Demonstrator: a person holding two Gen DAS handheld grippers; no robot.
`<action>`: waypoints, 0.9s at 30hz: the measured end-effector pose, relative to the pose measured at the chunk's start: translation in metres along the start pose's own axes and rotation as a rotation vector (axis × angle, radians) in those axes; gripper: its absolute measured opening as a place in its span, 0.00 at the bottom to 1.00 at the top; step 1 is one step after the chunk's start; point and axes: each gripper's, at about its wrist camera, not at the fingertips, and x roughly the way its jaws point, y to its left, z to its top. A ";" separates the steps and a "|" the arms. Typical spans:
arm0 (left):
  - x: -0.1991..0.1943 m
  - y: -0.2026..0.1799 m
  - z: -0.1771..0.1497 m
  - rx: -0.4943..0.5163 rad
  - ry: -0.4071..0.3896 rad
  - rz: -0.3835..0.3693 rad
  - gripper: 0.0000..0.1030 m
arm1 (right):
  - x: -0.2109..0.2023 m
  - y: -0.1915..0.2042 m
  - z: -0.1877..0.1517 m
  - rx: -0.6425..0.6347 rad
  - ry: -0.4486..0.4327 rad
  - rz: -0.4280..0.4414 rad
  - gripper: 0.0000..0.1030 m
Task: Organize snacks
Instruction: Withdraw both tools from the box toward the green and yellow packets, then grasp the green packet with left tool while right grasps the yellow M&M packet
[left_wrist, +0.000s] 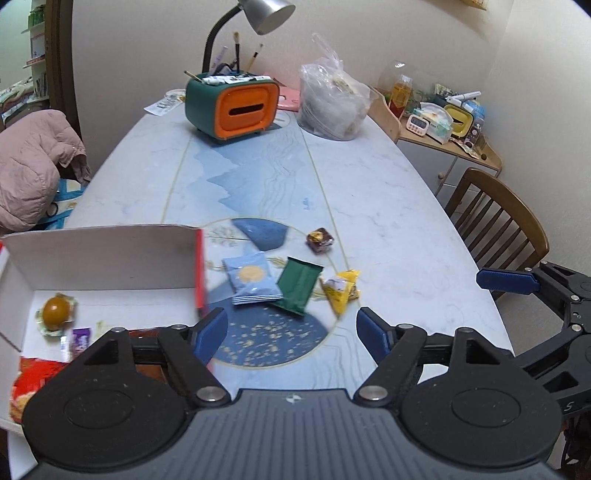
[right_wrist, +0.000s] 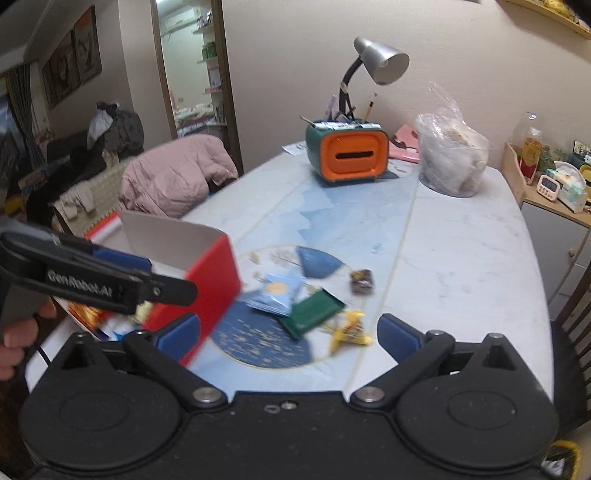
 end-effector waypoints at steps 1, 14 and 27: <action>0.005 -0.005 0.001 0.005 0.002 0.002 0.74 | 0.001 -0.006 -0.001 -0.005 0.008 0.001 0.99; 0.093 -0.034 0.029 0.050 0.110 0.075 0.74 | 0.045 -0.059 -0.009 -0.088 0.084 0.066 0.97; 0.172 -0.035 0.040 0.141 0.224 0.132 0.73 | 0.116 -0.067 -0.011 -0.141 0.157 0.128 0.85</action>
